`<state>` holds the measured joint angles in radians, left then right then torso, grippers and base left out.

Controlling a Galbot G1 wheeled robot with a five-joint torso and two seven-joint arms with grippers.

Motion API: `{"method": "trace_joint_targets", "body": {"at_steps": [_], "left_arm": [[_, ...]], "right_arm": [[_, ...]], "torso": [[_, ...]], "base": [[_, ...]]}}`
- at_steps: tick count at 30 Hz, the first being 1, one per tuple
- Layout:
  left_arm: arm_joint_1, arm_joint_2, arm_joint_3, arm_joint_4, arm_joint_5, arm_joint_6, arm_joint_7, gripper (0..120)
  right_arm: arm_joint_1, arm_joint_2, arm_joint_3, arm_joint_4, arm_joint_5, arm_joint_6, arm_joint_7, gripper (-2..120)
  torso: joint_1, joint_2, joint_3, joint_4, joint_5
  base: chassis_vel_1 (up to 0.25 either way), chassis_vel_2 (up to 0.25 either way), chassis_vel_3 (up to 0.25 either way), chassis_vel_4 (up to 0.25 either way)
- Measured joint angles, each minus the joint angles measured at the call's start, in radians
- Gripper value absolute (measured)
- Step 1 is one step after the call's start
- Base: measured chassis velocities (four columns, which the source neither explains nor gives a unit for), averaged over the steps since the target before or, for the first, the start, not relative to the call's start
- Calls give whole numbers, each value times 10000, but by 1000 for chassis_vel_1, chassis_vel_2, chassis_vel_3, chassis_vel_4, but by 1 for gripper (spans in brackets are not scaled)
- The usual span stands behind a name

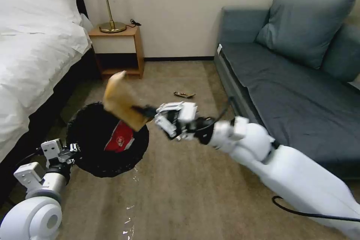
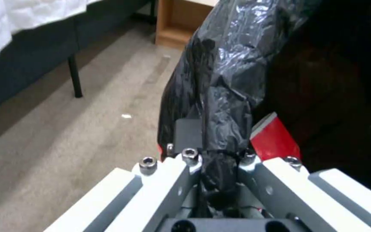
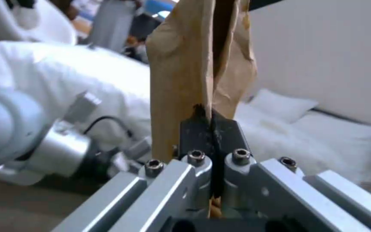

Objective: Pick up the trash bin, then pick up the garbage on the floor and place it into the trash bin.

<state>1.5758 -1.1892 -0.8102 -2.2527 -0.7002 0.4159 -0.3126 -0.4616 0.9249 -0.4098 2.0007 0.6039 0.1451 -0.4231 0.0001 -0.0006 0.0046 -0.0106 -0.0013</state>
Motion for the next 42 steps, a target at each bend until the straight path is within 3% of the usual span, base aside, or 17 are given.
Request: {"method": "trace_joint_targets", "body": {"at_steps": [14,16,23,36,38,42], "left_arm": [[183,-98,15,-307,-3,47,-6,1],[333,-92,20,-490,-7,69,16,1],[547,-1,-100,-736,-126,74,28,1],[605,50,-120,-795,-221,69,29,1],[577,70,-103,-774,-236,69,25,1],[541,83,-86,-729,-253,69,18,1]], "right_arm": [[1372,1508,-1772,-1441,-326,52,-51,0],[1590,2061,-2082,-2109,-566,226,-180,0],[1624,2768,-2320,-3604,-1173,774,-605,0],[1531,2603,-2170,-4583,-1942,1398,-673,0],[1494,2416,-2078,-4630,-2069,1516,-705,10],[1494,2275,-2005,-4630,-2279,1598,-804,20]], "torso": [[0,0,-1,2,1],[0,0,0,3,0],[0,0,0,3,2],[0,0,-1,2,3],[0,-1,-1,1,4],[0,0,-1,1,4]], "base": [[0,0,0,0],[0,0,0,0],[0,0,0,0],[0,0,0,0],[0,0,0,0],[0,0,0,0]]}}
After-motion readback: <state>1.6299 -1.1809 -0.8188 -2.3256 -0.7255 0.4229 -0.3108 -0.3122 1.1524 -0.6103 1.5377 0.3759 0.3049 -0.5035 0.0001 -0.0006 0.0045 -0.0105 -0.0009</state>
